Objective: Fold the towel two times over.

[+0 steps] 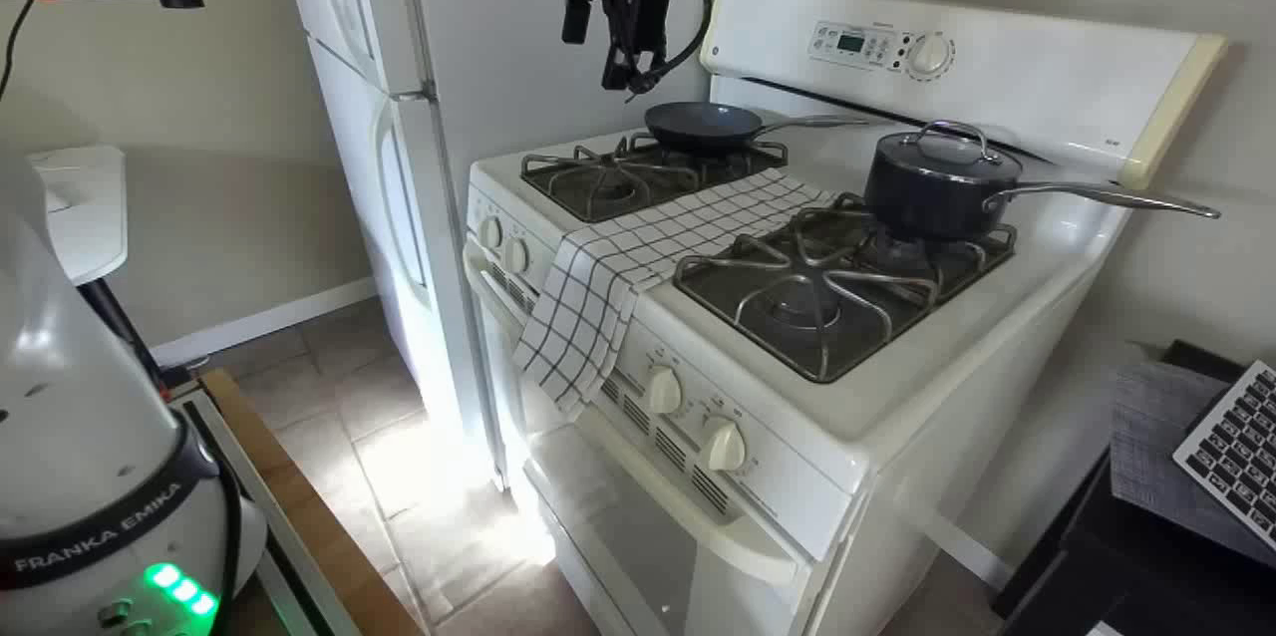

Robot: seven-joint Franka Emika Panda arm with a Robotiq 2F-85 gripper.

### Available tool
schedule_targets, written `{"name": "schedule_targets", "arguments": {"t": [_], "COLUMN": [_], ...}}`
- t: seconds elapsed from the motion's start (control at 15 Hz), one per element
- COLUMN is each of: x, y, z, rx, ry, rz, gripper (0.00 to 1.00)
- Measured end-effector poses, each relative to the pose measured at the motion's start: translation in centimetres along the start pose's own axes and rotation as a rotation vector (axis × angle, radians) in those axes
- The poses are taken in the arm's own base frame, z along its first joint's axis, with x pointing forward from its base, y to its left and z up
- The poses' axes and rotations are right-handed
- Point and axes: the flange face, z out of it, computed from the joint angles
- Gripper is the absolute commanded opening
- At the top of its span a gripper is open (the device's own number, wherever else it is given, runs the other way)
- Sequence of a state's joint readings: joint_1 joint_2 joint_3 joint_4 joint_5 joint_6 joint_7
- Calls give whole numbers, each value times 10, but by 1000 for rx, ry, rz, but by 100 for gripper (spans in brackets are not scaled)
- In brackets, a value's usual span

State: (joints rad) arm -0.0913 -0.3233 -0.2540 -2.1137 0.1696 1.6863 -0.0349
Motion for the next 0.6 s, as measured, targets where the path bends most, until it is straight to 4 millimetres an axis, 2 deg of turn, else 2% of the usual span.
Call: {"name": "schedule_targets", "arguments": {"t": [0.4, 0.6], "x": [-1, -13], "y": [1, 8], "z": [2, 16], "rx": [-13, -18], "ry": [13, 74], "rz": [-8, -50], "gripper": [100, 100]}}
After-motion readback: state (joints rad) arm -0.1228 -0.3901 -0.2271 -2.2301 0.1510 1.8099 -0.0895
